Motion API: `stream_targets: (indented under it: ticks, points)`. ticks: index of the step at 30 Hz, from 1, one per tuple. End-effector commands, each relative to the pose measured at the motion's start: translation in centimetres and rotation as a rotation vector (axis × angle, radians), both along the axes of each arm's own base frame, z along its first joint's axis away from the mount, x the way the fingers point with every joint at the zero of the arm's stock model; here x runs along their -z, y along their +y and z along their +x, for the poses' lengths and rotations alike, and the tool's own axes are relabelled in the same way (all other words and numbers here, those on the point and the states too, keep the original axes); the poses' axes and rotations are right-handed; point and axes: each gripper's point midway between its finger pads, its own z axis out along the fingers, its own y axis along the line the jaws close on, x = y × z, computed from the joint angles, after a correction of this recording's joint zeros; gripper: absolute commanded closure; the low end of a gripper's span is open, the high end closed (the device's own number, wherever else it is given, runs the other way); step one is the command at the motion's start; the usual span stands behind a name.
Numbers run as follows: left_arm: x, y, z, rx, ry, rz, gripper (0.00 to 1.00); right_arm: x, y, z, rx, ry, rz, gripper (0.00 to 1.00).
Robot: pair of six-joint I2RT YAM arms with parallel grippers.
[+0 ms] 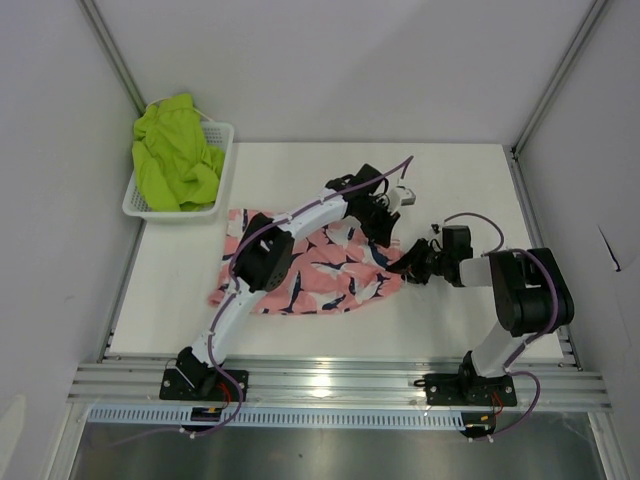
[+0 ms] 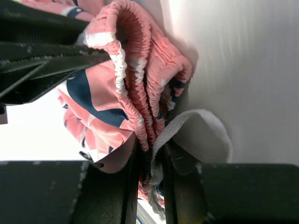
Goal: Fold and stack the shorts
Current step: Fold the shorts
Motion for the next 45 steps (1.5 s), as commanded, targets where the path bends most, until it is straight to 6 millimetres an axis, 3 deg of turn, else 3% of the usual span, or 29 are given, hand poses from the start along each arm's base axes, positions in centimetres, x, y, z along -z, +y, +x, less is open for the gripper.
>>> stream_targets:
  ticks: [1,4,6,8,9,10,13,14,15,16,17,18,21,22,24,25,26,27,29,30,31,32,35,40,41,45]
  points:
    - [-0.5,-1.1,0.4,-0.012,-0.039,-0.010,0.81,1.4,-1.2,-1.7,0.025,0.043,-0.140,0.78]
    - [-1.0,-1.0,0.9,-0.043,-0.058,0.001,0.71,0.7,-1.0,-2.4,0.018,0.047,-0.158,0.75]
    - [-1.3,-0.7,1.4,-0.070,-0.075,0.014,0.58,0.0,-1.2,-2.5,0.022,0.037,-0.169,0.75]
    - [-2.9,-0.5,1.7,-0.101,-0.094,0.008,0.45,-0.1,-1.7,-2.1,0.037,0.022,-0.203,0.77]
    - [-3.6,-0.4,1.9,-0.114,-0.106,0.007,0.43,-0.3,-1.7,-1.9,0.038,0.019,-0.210,0.77]
    - [-5.7,-0.5,2.0,-0.132,-0.127,-0.017,0.40,-0.5,-1.7,-1.8,0.036,0.010,-0.211,0.78]
    - [-7.5,0.3,2.3,-0.207,-0.140,-0.015,0.33,-0.6,-1.8,-1.4,0.039,-0.001,-0.222,0.80]
    - [-9.8,0.3,2.5,-0.231,-0.170,-0.048,0.30,-0.6,-1.9,-1.3,0.040,-0.005,-0.226,0.81]
    - [-10.0,0.7,2.4,-0.251,-0.167,-0.044,0.20,-0.1,-2.3,-1.8,0.037,0.024,-0.250,0.81]
    - [-10.3,1.0,2.2,-0.291,-0.151,-0.041,0.18,-0.3,-2.4,-1.6,0.040,0.015,-0.260,0.81]
    - [-12.5,1.1,2.3,-0.311,-0.177,-0.079,0.17,-0.4,-2.6,-1.4,0.041,0.012,-0.270,0.83]
    - [-11.5,1.8,1.6,-0.329,-0.152,-0.055,0.17,-0.2,-2.9,-1.5,0.038,0.014,-0.299,0.83]
    - [-13.7,2.9,0.9,-0.398,-0.158,-0.087,0.17,-0.8,-3.8,-1.2,0.047,0.003,-0.346,0.84]
    - [-13.2,3.6,0.4,-0.427,-0.139,-0.076,0.17,-1.0,-4.3,-0.8,0.060,-0.014,-0.373,0.85]
    - [-15.1,5.3,0.4,-0.502,-0.168,-0.100,0.18,-1.7,-4.8,-0.5,0.073,-0.028,-0.399,0.85]
    - [-14.4,7.9,0.4,-0.602,-0.138,-0.080,0.19,-2.4,-5.1,-0.2,0.077,-0.043,-0.412,0.90]
    - [-16.9,9.2,0.4,-0.639,-0.155,-0.127,0.20,-2.6,-5.3,-0.2,0.082,-0.043,-0.419,0.90]
    - [-14.8,11.9,0.4,-0.706,-0.114,-0.089,0.20,-2.9,-5.5,0.0,0.089,-0.051,-0.422,0.91]
    - [-16.8,14.5,1.2,-0.811,-0.092,-0.167,0.20,-3.2,-5.8,0.1,0.097,-0.054,-0.428,0.91]
    - [-16.5,17.9,0.6,-0.881,-0.077,-0.175,0.19,-3.3,-6.1,0.2,0.100,-0.061,-0.436,0.92]
    - [-17.5,19.3,0.7,-0.914,-0.084,-0.209,0.19,-3.6,-6.2,0.2,0.104,-0.067,-0.439,0.96]
    - [-20.3,21.4,0.8,-0.973,-0.124,-0.284,0.18,-3.7,-6.4,0.3,0.105,-0.069,-0.446,0.97]
    - [-18.8,25.0,-0.5,-1.082,-0.135,-0.261,0.16,-4.2,-7.1,0.6,0.112,-0.078,-0.474,0.99]
    - [-20.3,27.7,-2.8,-1.191,-0.194,-0.349,0.15,-5.0,-7.9,1.0,0.112,-0.083,-0.527,1.00]
    - [-18.7,27.8,-3.2,-1.201,-0.177,-0.350,0.14,-5.2,-8.1,1.1,0.113,-0.090,-0.533,1.00]
    - [-17.2,28.4,-4.2,-1.226,-0.161,-0.352,0.14,-5.4,-8.2,1.0,0.110,-0.096,-0.537,1.00]
